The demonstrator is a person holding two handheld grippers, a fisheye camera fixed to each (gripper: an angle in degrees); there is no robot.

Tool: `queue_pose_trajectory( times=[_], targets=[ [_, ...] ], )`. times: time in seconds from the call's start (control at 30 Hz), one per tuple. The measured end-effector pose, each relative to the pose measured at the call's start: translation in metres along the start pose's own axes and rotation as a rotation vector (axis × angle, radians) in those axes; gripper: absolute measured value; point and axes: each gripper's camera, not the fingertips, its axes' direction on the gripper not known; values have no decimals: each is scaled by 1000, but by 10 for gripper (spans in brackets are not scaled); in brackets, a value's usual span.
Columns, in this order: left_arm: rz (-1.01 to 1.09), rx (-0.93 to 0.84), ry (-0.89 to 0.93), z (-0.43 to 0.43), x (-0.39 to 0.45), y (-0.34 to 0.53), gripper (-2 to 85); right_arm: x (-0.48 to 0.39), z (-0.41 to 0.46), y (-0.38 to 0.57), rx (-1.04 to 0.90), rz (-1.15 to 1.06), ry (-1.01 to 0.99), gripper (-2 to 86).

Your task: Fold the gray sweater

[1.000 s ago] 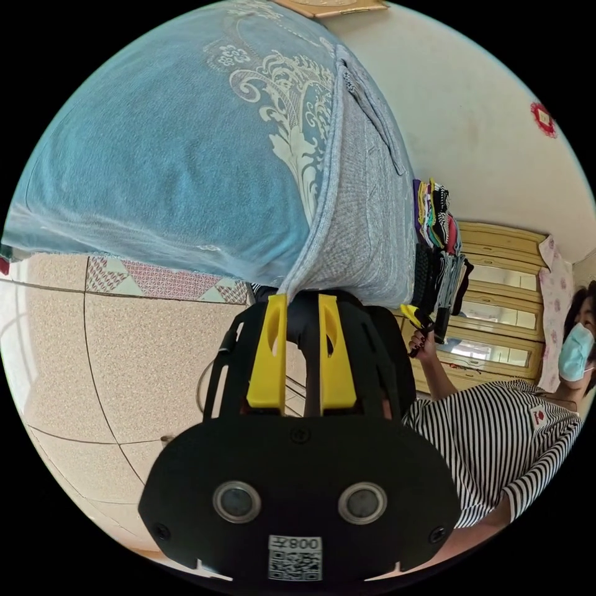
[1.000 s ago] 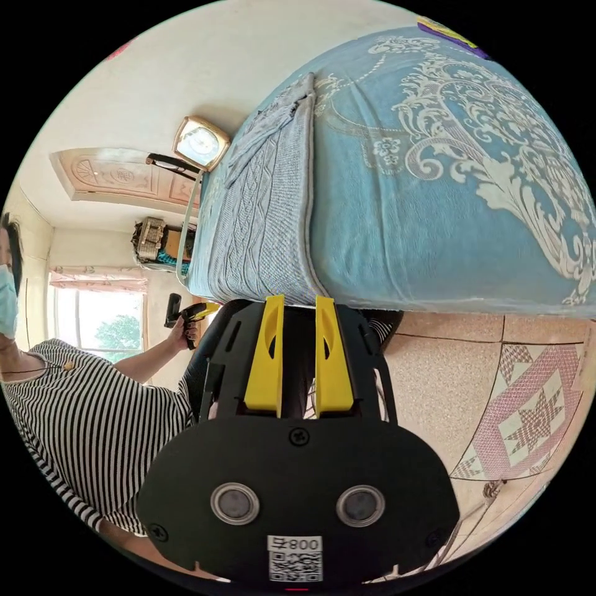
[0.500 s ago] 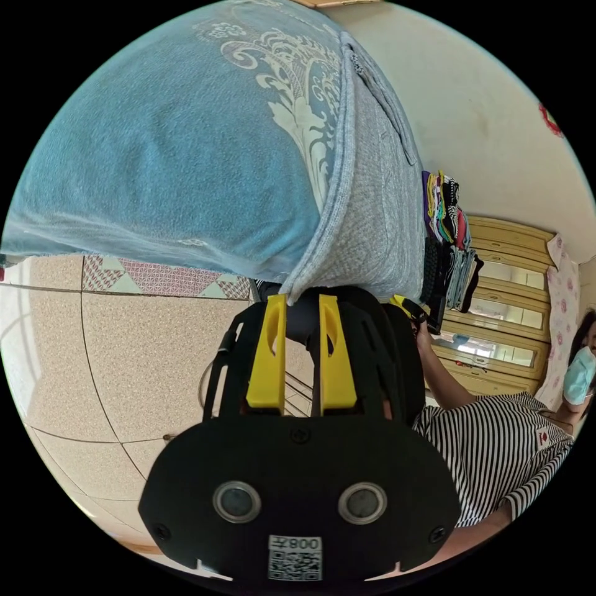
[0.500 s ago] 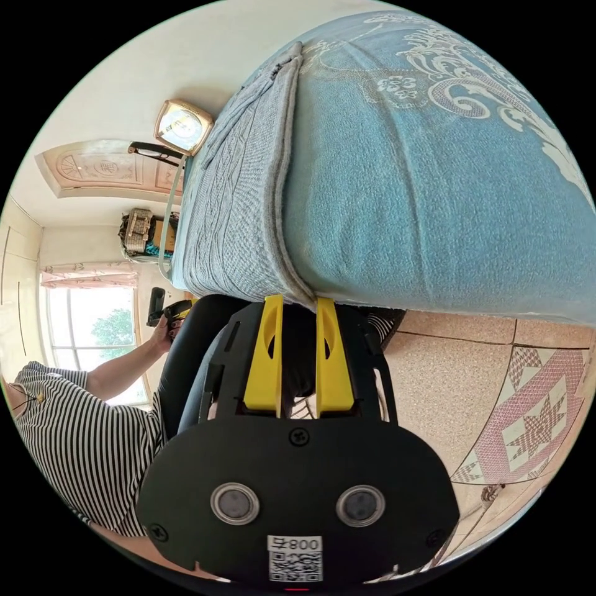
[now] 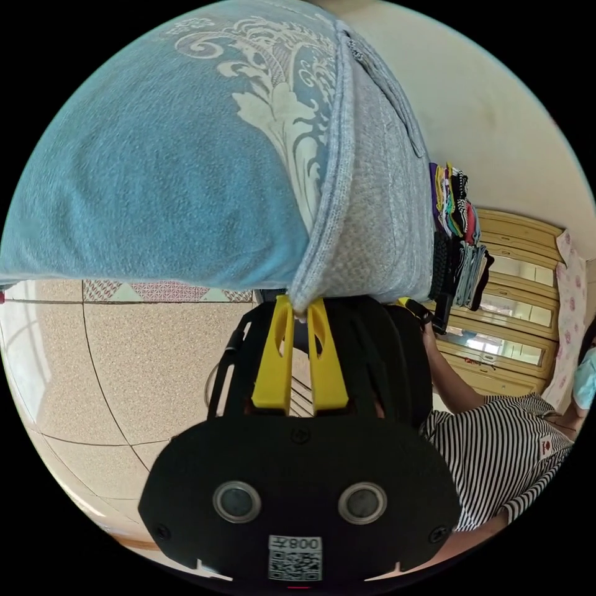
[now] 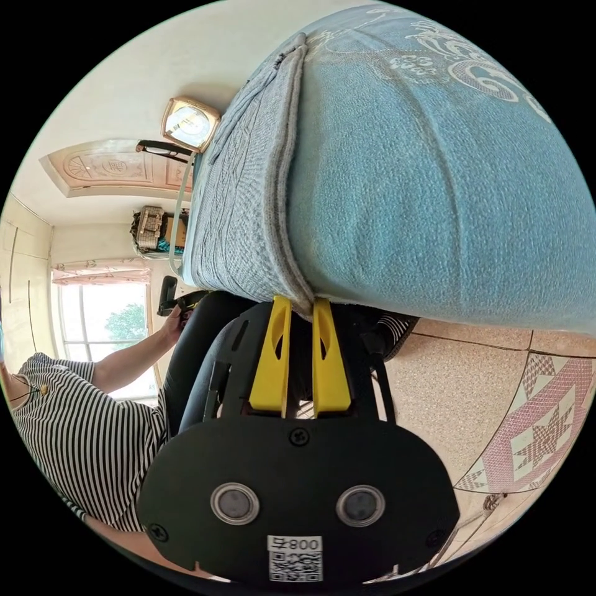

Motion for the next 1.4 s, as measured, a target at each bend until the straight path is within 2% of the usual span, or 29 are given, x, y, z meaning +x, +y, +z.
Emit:
queue_pose_trajectory(
  times=[0.23,0.5,0.77,0.97,1.4],
  targets=[
    [44,61,92,-16,6,52,33,-23,-10,19,-53,-54,3,36],
    [218,233,236,-63,42,105,30,-71,-73,53,64,-183,-185,28],
    [396,364,341,-93,78,162,28,-122,-123,91,190,-303,-264,23],
    [433,434,387,-103,75,215,25,-139,-151,129,263,-341,-291,20],
    [558,432,485,-96,64,334,23,-153,-178,240,279,-402,-352,20]
  ],
)
